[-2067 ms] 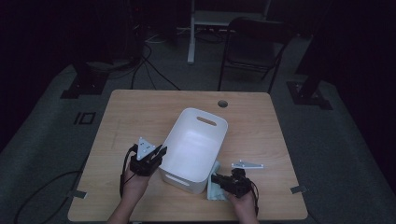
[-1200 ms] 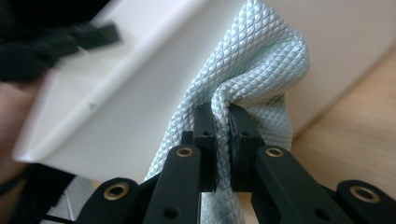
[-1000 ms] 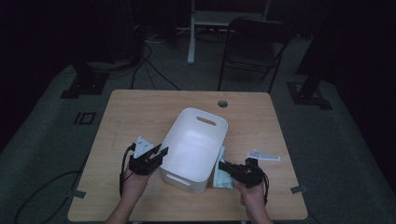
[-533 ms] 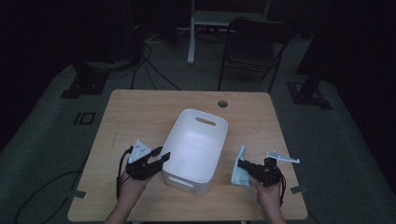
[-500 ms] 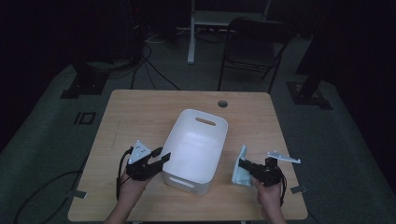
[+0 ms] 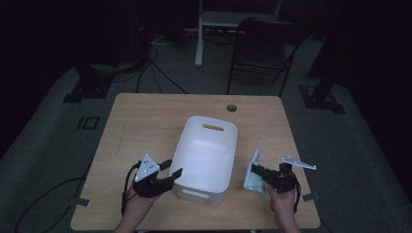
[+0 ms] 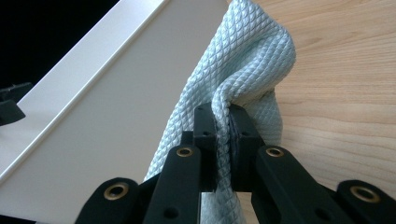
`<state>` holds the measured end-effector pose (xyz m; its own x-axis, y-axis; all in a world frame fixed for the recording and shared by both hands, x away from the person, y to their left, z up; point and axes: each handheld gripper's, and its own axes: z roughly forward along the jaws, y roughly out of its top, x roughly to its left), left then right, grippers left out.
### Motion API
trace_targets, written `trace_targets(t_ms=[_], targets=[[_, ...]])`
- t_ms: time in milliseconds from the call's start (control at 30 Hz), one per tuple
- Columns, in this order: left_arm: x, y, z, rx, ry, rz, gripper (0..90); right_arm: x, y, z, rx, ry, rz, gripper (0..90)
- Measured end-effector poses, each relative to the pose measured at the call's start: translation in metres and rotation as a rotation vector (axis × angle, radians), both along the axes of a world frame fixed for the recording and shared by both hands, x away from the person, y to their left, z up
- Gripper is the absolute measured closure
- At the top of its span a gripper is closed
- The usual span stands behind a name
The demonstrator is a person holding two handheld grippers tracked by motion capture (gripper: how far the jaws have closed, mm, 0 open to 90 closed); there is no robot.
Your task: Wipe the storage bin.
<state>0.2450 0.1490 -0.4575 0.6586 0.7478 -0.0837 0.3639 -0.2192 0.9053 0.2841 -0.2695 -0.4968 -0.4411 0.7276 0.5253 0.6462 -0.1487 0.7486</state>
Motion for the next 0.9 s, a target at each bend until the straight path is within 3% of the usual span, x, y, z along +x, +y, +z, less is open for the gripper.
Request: trace_targets(t_ms=[367, 500, 667, 900], targets=[[-0.013, -0.015, 0.003, 0.011, 0.024, -0.085, 48.6, 0.002, -0.005, -0.002, 0.004, 0.006, -0.012, 83.7], [-0.015, -0.020, 0.003, -0.003, 0.033, -0.113, 48.4, 0.002, -0.007, -0.002, 0.002, 0.006, -0.017, 83.7], [-0.020, -0.027, 0.006, 0.013, 0.026, -0.154, 48.4, 0.003, -0.009, -0.002, -0.004, 0.009, -0.018, 83.7], [-0.005, -0.023, 0.015, -0.011, -0.002, -0.149, 48.4, 0.004, -0.013, -0.002, -0.001, 0.004, -0.025, 83.7]])
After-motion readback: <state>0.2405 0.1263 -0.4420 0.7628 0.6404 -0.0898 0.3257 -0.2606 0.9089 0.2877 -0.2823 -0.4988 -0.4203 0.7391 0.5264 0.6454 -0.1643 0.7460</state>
